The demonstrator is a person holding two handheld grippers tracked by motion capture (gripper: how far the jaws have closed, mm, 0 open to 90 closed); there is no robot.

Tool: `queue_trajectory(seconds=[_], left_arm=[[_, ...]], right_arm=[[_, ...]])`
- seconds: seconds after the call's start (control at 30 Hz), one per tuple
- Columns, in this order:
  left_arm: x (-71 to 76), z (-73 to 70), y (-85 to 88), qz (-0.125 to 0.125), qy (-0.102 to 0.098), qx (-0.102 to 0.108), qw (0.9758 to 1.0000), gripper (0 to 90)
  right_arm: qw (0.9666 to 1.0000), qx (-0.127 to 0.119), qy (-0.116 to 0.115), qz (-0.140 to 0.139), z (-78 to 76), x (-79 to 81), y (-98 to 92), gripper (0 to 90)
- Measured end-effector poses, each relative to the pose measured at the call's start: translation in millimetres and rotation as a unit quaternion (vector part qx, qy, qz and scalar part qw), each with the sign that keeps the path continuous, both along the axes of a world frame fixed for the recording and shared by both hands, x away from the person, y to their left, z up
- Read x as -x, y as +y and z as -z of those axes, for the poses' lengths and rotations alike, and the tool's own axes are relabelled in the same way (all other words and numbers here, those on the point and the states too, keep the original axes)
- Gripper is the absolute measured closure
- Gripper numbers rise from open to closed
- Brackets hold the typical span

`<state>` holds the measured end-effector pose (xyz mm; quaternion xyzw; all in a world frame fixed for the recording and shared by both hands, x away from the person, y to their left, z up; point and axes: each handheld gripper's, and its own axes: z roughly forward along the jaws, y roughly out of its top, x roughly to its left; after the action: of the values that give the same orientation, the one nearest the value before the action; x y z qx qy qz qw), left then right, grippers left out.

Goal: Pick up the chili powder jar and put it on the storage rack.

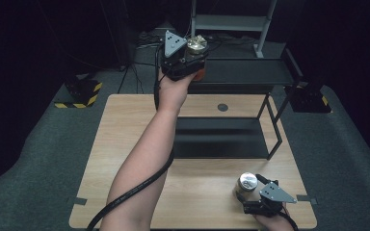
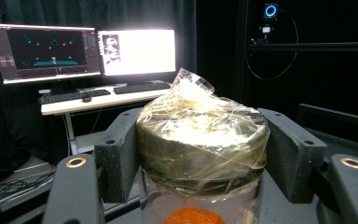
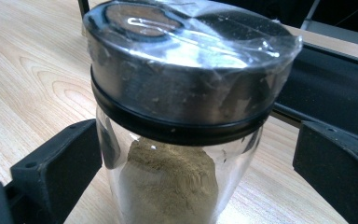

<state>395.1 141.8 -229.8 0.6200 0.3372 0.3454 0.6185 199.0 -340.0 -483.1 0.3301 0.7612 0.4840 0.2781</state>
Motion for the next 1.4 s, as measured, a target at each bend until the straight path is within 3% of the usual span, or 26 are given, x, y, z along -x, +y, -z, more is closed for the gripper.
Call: queue_trajectory(seconds=[0.17,0.2,0.4,0.7,1.0,1.4], left_arm=[[0.1,-1.2,-0.8,0.000,0.006,0.003,1.0000,30.6],[1.8,-2.2,-4.5,-0.011,0.010,0.004,0.9999,27.0],[7.7,-2.7,-9.2,-0.021,0.015,0.000,0.9997,0.4],[27.5,-3.5,-1.6,-0.013,0.004,-0.004,0.9999,0.3],[57.9,-2.7,9.0,-0.015,-0.001,-0.010,0.9998,0.3],[100.0,9.2,26.4,-0.004,-0.003,-0.020,0.9998,0.3]], right_arm=[[1.0000,0.000,0.000,0.000,0.0,-0.1,-0.2,0.2],[1.0000,-0.001,0.000,0.000,0.0,0.0,-0.2,0.2],[1.0000,0.001,-0.002,0.001,0.3,0.7,1.0,0.2],[1.0000,0.003,-0.002,0.001,0.1,0.8,1.4,0.2],[1.0000,0.008,-0.004,0.001,-0.4,1.3,3.1,0.2],[0.9999,0.015,-0.005,0.002,-0.9,2.0,5.3,0.2]])
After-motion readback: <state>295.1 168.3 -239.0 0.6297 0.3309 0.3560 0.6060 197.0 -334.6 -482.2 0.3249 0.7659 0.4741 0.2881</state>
